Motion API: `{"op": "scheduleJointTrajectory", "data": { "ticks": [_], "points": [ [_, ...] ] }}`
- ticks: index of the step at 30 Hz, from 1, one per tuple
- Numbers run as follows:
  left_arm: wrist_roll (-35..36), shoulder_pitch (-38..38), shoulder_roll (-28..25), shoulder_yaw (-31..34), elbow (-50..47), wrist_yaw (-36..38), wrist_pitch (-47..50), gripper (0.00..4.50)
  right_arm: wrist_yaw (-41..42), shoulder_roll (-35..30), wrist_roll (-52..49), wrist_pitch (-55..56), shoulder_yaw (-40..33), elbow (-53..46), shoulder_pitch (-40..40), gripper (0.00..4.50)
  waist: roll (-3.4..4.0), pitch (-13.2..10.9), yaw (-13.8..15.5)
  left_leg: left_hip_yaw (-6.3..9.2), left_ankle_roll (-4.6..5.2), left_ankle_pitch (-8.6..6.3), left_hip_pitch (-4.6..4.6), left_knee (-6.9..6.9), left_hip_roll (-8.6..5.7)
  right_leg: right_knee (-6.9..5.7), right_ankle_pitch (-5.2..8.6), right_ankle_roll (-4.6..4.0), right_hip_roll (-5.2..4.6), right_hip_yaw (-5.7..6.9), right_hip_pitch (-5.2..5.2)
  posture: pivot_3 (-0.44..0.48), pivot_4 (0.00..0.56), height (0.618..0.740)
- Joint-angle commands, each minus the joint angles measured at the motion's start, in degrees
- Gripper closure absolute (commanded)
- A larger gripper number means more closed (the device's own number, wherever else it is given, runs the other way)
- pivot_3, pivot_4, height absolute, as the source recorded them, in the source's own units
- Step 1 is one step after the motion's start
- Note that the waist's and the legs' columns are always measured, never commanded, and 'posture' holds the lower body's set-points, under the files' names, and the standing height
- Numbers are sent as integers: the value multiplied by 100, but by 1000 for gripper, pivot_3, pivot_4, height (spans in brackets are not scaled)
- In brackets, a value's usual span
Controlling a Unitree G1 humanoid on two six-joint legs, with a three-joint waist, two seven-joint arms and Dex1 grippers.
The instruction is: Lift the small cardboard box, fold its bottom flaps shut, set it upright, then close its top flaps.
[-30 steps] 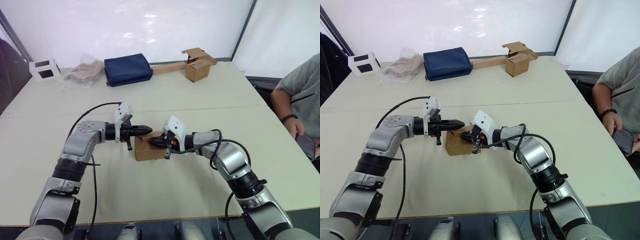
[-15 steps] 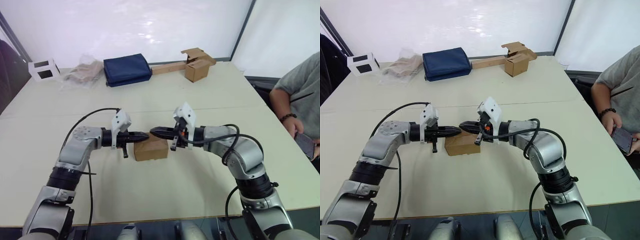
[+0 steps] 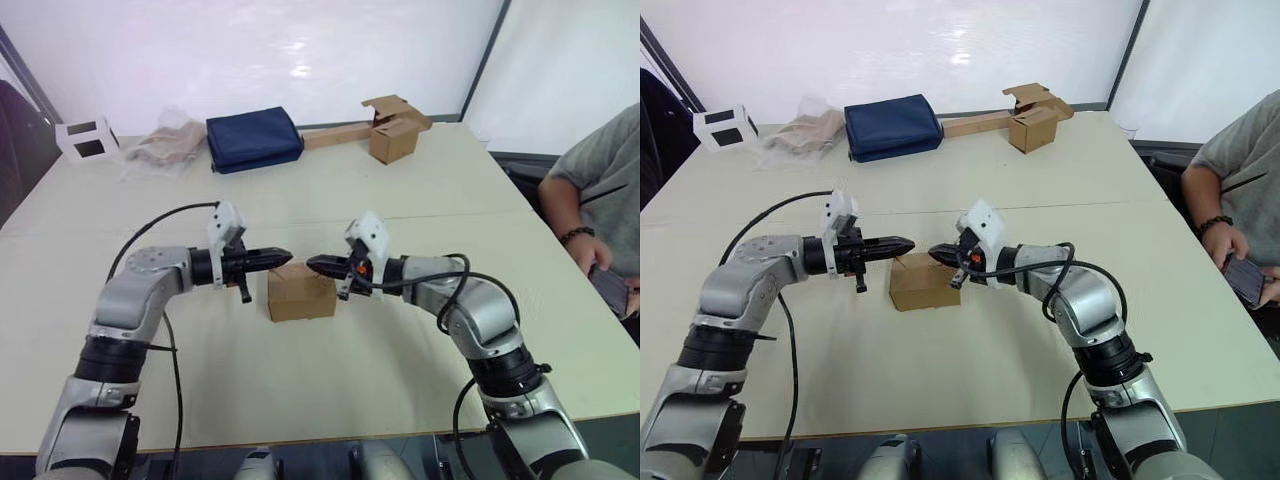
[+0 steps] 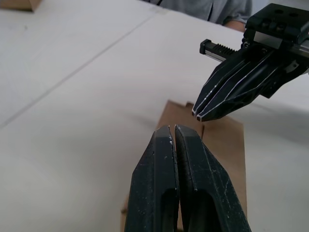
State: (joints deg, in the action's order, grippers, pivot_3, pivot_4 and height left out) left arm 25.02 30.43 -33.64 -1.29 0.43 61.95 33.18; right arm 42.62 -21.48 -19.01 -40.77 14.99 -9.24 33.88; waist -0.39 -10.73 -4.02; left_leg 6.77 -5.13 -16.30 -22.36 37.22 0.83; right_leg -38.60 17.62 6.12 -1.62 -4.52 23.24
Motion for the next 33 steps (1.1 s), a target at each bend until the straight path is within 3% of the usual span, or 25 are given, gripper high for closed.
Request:
{"op": "scheduleJointTrajectory", "data": {
  "ticks": [1,7,13,21,28,33],
  "points": [
    [-291,-387,-128,-282,-247,-6,-271,4396,34,-62,435,451,355,292,-137,4500,0,0,3,-1,0,0,-1,-2,0,2,0,0,0,0,1,0,150,740],
    [-17,-494,-82,-12,-517,-222,-146,4396,-76,123,342,492,103,151,-167,4500,-1,4,14,0,0,0,14,0,0,1,0,0,0,1,-16,0,150,740],
    [567,-545,-232,556,-1005,-466,406,4396,-280,113,-408,-330,-690,-927,-83,4500,-1,2,15,2,0,0,2,-1,1,2,0,0,-1,1,-5,0,150,740],
    [1223,-1370,-1173,1684,-1952,-454,961,4396,16,-1194,-1200,-1287,-1627,-2345,-769,4500,-1,0,22,2,1,0,-1,-8,2,14,0,0,-3,1,-5,0,150,740],
    [1890,-2633,-1826,2878,-2794,-323,1452,4396,658,-2520,-1576,-1304,-2393,-2616,-1744,4500,-2,-3,83,-3,4,-2,0,-9,3,24,0,0,-3,1,-11,0,150,740],
    [2232,-3170,-1948,3294,-3138,-422,1661,4396,793,-2763,-1938,-1371,-2663,-2476,-1701,4500,-3,-3,100,-8,5,-3,9,-9,8,24,0,-2,0,-1,-18,0,150,740]
  ]
}}
